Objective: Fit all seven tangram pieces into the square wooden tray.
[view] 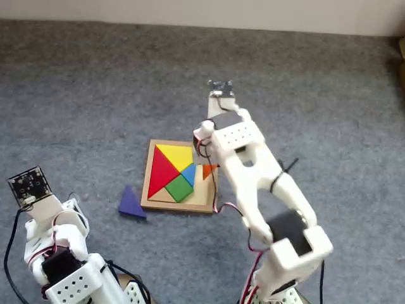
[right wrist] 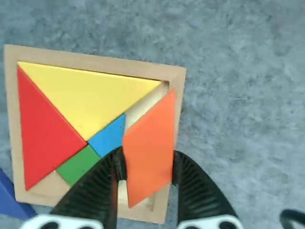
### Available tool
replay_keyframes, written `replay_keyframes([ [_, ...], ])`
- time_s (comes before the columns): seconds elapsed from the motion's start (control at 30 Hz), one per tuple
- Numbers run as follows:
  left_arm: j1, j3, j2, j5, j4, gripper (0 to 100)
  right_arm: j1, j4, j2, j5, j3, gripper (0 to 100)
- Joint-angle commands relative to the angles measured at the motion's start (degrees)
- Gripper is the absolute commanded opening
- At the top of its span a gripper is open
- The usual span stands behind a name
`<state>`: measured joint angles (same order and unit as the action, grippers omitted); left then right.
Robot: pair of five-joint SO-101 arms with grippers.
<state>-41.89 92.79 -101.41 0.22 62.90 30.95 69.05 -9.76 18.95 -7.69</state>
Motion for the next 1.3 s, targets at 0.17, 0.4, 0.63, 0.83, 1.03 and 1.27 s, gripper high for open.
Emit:
replay_keyframes([
  [0.17,1.2,-0.1,-2.8,-0.5,-0.1,21,1.3,0.2,-7.5,4.7,10.6,1.0],
  [0.4,1.2,-0.1,-2.8,-0.5,-0.1,21,1.4,0.5,-8.0,5.6,10.4,10.0],
  [0.63,1.2,0.5,-2.8,-0.5,-0.4,21,3.5,1.6,-7.0,7.4,10.3,12.4],
  [0.83,1.2,0.8,-2.8,-0.5,-0.4,21,4.4,5.7,-6.8,7.6,10.8,18.3],
  [1.03,1.2,0.9,-2.8,-0.5,-0.4,21,4.4,6.5,-6.7,7.4,10.8,20.7],
  [1.27,1.2,0.9,-2.8,-0.5,-0.4,21,4.2,7.9,-5.8,4.0,10.8,17.0],
])
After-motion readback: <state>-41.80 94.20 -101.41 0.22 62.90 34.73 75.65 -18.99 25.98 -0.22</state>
